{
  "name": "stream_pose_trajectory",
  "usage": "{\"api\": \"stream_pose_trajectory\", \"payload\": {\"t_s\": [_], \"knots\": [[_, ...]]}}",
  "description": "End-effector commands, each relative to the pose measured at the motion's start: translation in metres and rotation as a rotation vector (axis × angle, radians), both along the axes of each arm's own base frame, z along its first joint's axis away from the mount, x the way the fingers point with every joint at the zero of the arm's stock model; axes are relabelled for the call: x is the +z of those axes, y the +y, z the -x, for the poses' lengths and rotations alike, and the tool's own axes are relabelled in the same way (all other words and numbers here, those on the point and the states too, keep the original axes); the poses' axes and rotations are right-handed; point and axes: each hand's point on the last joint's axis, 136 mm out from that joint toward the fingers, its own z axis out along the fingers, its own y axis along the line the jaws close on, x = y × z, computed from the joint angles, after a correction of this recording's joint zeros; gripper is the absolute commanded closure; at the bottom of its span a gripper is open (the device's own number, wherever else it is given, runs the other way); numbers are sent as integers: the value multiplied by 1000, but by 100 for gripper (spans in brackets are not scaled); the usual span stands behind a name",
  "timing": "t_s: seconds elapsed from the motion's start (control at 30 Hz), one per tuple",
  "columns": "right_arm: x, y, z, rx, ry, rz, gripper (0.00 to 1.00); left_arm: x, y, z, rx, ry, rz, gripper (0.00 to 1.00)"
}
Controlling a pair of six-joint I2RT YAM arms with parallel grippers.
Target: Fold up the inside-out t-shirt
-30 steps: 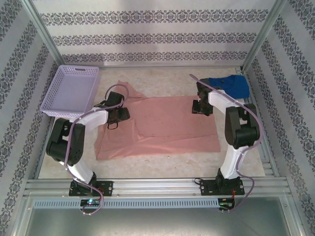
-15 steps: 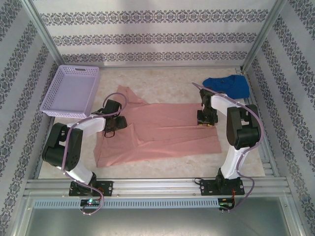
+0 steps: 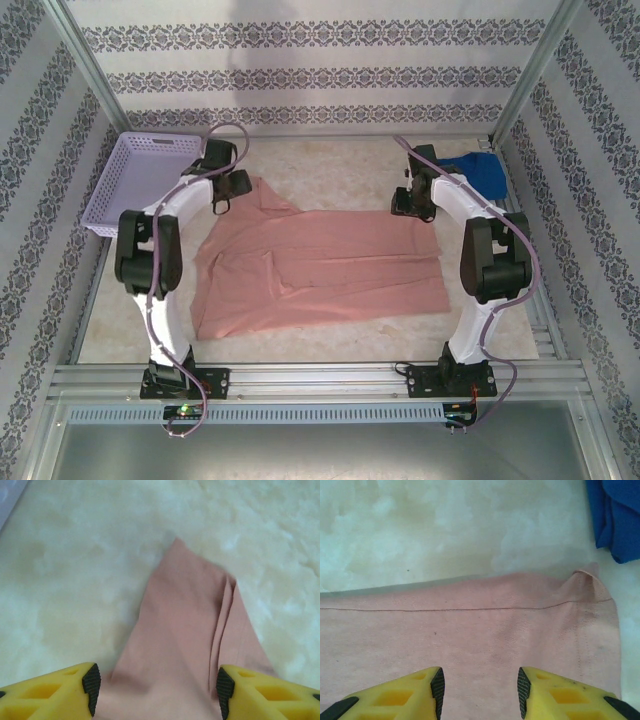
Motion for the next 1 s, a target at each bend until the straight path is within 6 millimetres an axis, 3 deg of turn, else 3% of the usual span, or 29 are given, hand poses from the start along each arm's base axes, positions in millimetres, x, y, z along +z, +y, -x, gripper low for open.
{"api": "stream_pose_trajectory", "payload": {"t_s": [0.0,0.23,0.53,0.73,0.97], "knots": [[-8,11,-3,0,7,-43,54,-16,4,-13,-45,75,-24,37],[-8,8,2,8,11,-28,54,-48,7,-52,-97,161,-21,43],[-10,8,9,14,20,-26,54,-72,4,-74,-147,240,6,49],[1,-7,6,-16,-6,0,54,-83,0,-71,-154,281,33,67],[15,-19,-6,-47,-37,14,54,-76,6,-76,-146,259,38,89]]}}
